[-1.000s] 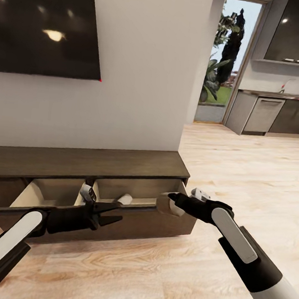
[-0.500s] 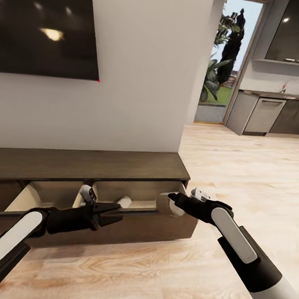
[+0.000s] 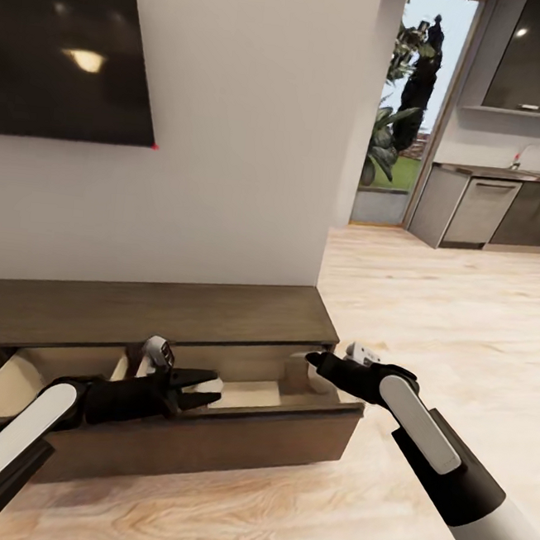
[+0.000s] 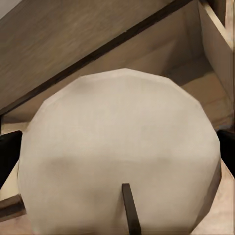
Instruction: Place each of the two pumpkins and all three candles from the living room inside a cabinet in the living room (use any cabinet), then make sure every cabinet is closed, and position the cauldron so it is next to a table in the living room.
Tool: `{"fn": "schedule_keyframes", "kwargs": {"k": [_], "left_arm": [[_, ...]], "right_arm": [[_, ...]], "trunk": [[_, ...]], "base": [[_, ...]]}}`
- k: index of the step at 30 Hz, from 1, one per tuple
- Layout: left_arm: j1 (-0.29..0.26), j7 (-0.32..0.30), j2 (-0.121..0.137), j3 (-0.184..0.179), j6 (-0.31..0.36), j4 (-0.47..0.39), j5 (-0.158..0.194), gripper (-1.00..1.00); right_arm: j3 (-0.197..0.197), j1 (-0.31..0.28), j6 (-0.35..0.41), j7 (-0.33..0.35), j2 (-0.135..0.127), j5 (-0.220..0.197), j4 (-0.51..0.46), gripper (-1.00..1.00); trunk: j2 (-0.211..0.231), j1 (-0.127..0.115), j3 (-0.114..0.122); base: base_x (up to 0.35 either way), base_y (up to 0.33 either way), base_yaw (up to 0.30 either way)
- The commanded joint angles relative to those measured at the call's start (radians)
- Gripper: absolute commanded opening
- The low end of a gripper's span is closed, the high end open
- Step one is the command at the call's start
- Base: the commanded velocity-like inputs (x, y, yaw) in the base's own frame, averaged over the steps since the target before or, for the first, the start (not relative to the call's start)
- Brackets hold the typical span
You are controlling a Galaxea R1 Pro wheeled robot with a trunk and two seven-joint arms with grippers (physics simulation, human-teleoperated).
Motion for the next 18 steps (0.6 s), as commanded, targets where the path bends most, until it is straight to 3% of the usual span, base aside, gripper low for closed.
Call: {"fn": "schedule_keyframes", "kwargs": {"k": [1, 5, 9, 12, 13, 15, 16, 18], "left_arm": [[0.000, -0.007, 0.001, -0.001, 0.000, 0.000, -0.006, 1.00], [0.002, -0.005, 0.001, -0.001, 0.000, 0.000, -0.007, 1.00], [0.007, -0.005, 0.006, 0.006, 0.000, 0.001, -0.007, 1.00], [0.011, -0.006, 0.051, 0.012, -0.001, 0.001, -0.001, 1.00], [0.012, -0.006, 0.060, 0.013, -0.002, 0.002, 0.001, 1.00], [0.013, -0.006, 0.070, 0.014, -0.003, 0.002, 0.003, 1.00], [0.013, -0.006, 0.073, 0.014, -0.003, 0.001, 0.003, 1.00], [0.013, -0.006, 0.075, 0.014, -0.003, 0.002, 0.002, 1.00]], "right_arm": [[0.001, -0.001, -0.001, -0.008, -0.001, -0.007, 0.001, -1.00], [0.004, -0.001, -0.001, -0.010, 0.001, -0.006, 0.017, -1.00], [0.009, -0.001, -0.006, -0.013, 0.003, -0.005, 0.053, -1.00], [0.009, -0.002, -0.008, -0.010, 0.009, -0.004, 0.142, -1.00], [0.009, -0.003, -0.009, -0.008, 0.020, -0.003, 0.182, -1.00], [0.009, -0.006, -0.005, -0.006, 0.067, 0.006, 0.255, -1.00], [0.008, -0.009, -0.002, -0.007, 0.099, 0.023, 0.275, -1.00], [0.008, -0.011, 0.001, -0.007, 0.132, 0.052, 0.295, -1.00]], "trunk": [[0.000, 0.000, -0.001], [0.000, 0.000, -0.001], [0.000, 0.000, -0.001], [0.000, 0.000, -0.001], [0.000, 0.000, -0.001], [0.000, 0.000, -0.001], [0.000, 0.000, -0.001], [0.000, 0.000, -0.001]], "base": [[0.316, -0.134, 0.000], [0.297, -0.123, 0.000], [0.074, -0.029, 0.000], [0.012, -0.005, 0.000], [0.004, -0.002, 0.000], [0.002, -0.001, 0.000], [0.000, 0.000, 0.000], [0.000, 0.000, 0.000]]}}
